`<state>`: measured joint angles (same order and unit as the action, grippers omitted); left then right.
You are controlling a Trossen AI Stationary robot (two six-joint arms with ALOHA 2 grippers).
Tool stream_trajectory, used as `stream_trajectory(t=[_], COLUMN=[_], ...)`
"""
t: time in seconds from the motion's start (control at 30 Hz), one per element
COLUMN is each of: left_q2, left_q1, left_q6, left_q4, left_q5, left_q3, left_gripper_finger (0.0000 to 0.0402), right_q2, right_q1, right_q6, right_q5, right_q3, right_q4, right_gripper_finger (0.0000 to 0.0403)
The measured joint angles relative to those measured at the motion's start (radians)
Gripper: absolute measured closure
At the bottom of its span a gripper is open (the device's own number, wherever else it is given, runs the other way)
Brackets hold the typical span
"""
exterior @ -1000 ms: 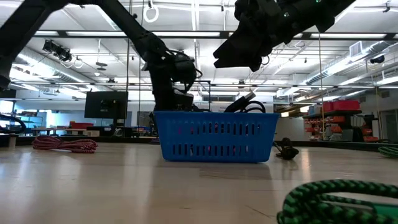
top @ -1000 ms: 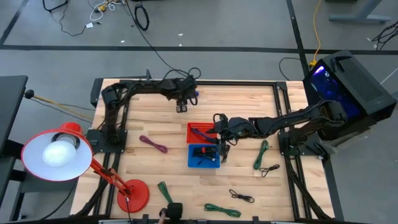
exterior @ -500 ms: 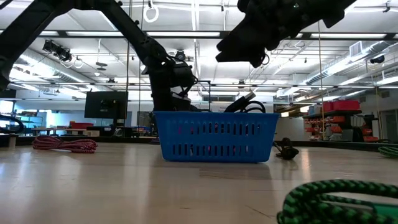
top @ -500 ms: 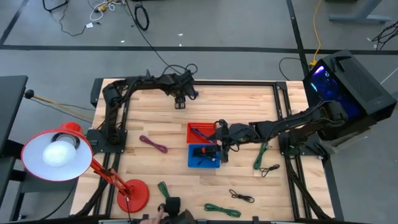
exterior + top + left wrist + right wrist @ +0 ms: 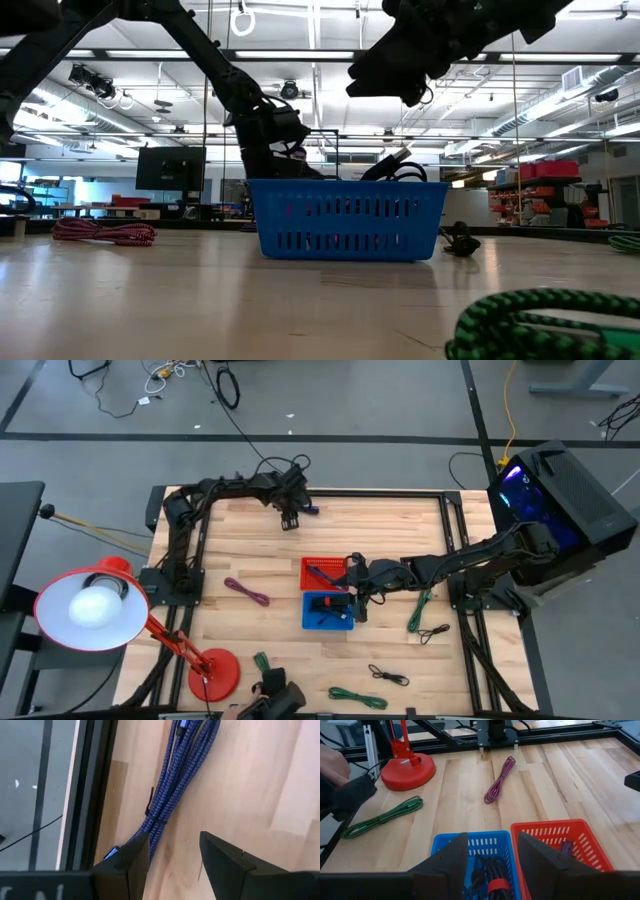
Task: Pick & Place USB Port
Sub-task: Put the blue charger cable into the red bin
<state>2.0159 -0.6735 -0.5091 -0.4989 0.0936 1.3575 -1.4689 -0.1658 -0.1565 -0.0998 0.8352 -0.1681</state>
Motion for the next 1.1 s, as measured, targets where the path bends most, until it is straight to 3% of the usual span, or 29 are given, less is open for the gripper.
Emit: stream_trajectory(t=[0.1,0.47,0.63,0.83,0.93,1.03,1.1], left_q2=[0.0,0.039,0.08,0.082,0.088,0.09,0.089], left_q1=[-0.014,-0.066,-0.059,-0.075,-0.074,-0.076,-0.077], left_q6=[0.014,0.142,0.126,0.141,0.147,0.159,0.173], left_q4=[0.004,-0.02,-0.027,-0.009,0.007,0.011,0.001], left_q5=[-0.054,-0.064,0.045,0.0,0.04,0.056,0.052], left_q3=[0.0,0.0,0.005,0.041,0.053,0.054,0.055], left_gripper_finger=[0.0223,0.0223,0.0223,0.0229,0.027,0.0359,0.0383], right_q2=[0.0,0.0,0.0,0.0,0.0,0.0,0.0], right_q1=[0.0,0.0,0.0,0.0,0.0,0.0,0.0], right_q6=[0.003,0.008,0.009,0.014,0.017,0.018,0.018], right_q5=[0.0,-0.023,-0.023,-0.023,-0.024,-0.024,-0.024], right_q3=[0.0,0.0,0.0,0.0,0.0,0.0,0.0], right_q4=[-0.004,-0.015,-0.016,-0.016,-0.016,-0.016,-0.016], right_gripper_finger=[0.0229,0.0229,0.0229,0.0229,0.0229,0.0229,0.0229])
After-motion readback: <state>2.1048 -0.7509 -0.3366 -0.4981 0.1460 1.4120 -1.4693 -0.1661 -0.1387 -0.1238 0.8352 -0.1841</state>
